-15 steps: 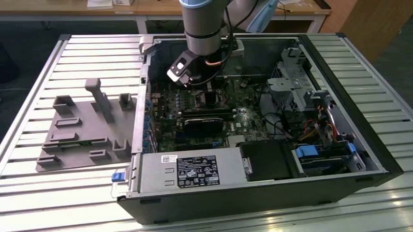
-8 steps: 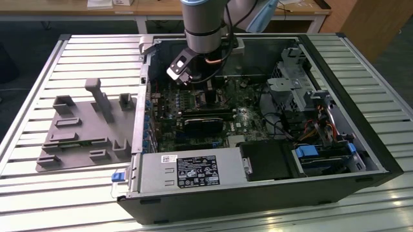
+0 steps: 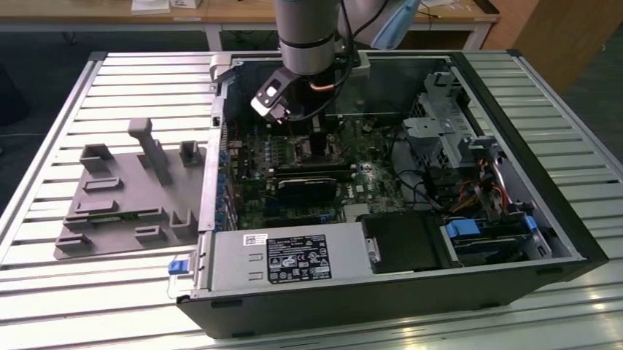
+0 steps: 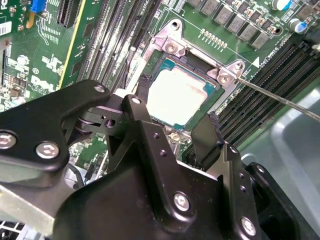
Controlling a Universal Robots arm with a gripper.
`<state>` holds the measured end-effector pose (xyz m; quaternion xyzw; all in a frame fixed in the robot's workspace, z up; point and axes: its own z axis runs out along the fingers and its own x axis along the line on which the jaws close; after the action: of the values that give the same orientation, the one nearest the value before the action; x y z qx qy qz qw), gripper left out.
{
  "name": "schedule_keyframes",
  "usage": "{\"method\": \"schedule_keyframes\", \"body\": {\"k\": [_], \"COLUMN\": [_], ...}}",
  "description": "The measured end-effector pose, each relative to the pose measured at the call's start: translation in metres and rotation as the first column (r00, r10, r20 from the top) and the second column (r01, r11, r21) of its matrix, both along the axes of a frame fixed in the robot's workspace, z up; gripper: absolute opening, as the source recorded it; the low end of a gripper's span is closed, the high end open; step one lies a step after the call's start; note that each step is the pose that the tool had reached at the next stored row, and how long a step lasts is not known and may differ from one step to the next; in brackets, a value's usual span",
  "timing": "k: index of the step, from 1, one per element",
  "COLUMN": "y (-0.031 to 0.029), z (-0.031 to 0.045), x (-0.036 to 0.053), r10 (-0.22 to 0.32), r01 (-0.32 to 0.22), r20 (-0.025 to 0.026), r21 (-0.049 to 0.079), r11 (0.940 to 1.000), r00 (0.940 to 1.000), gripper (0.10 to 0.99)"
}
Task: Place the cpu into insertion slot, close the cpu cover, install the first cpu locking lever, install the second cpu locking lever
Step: 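Place the cpu into insertion slot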
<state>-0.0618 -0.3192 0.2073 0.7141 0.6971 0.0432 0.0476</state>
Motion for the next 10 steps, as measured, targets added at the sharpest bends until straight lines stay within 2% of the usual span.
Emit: {"method": "schedule_keyframes", "body": {"k": [9, 10], "y": [0.0000, 0.0000], "z": [0.0003, 0.0003], "x": [0.0000, 0.0000], "r10": [0.000, 0.000], "r01": [0.000, 0.000], "r20": [0.0000, 0.0000], "r21": [0.000, 0.000], "r11": [1.0000, 1.0000], "r00": [1.0000, 1.0000], "gripper": [0.600, 0.537]}}
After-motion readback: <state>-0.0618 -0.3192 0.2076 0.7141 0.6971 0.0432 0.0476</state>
